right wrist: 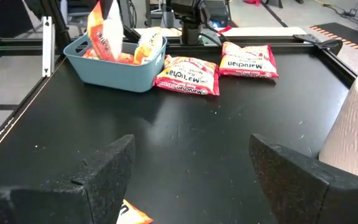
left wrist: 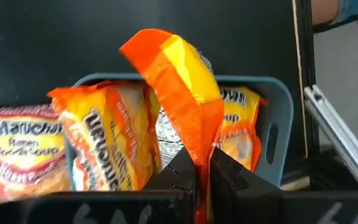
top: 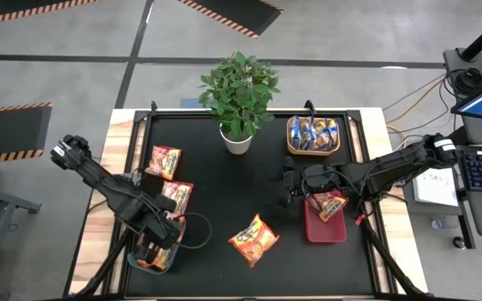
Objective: Sort Maruchan noodles
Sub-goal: Put the orange noodle pack into the blue bin
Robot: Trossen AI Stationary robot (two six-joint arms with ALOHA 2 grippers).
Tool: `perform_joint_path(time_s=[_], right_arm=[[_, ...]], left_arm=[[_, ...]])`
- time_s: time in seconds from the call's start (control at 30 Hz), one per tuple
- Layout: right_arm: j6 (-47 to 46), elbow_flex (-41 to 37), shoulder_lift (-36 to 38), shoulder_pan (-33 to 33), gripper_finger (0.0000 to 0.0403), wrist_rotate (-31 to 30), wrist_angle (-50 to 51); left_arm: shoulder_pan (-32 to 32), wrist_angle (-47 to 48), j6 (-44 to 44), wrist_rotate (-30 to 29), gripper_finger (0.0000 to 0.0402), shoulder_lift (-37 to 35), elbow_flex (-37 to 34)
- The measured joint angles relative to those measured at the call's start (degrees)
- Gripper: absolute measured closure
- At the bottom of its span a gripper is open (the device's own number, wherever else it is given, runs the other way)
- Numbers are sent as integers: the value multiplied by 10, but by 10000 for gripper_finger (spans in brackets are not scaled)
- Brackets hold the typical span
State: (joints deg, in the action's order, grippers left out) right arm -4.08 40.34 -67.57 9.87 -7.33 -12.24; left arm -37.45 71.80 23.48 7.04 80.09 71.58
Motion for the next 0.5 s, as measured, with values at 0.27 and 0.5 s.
perform_joint_path(time_s=[0.27, 0.5], right_arm=[[0, 0, 0, 0, 99, 0, -1], [-14, 0, 0, 0, 99, 0, 0]], left_arm=[[1, -23, 42, -36, 396, 0, -37], [0, -18, 41, -46, 350, 0, -60]])
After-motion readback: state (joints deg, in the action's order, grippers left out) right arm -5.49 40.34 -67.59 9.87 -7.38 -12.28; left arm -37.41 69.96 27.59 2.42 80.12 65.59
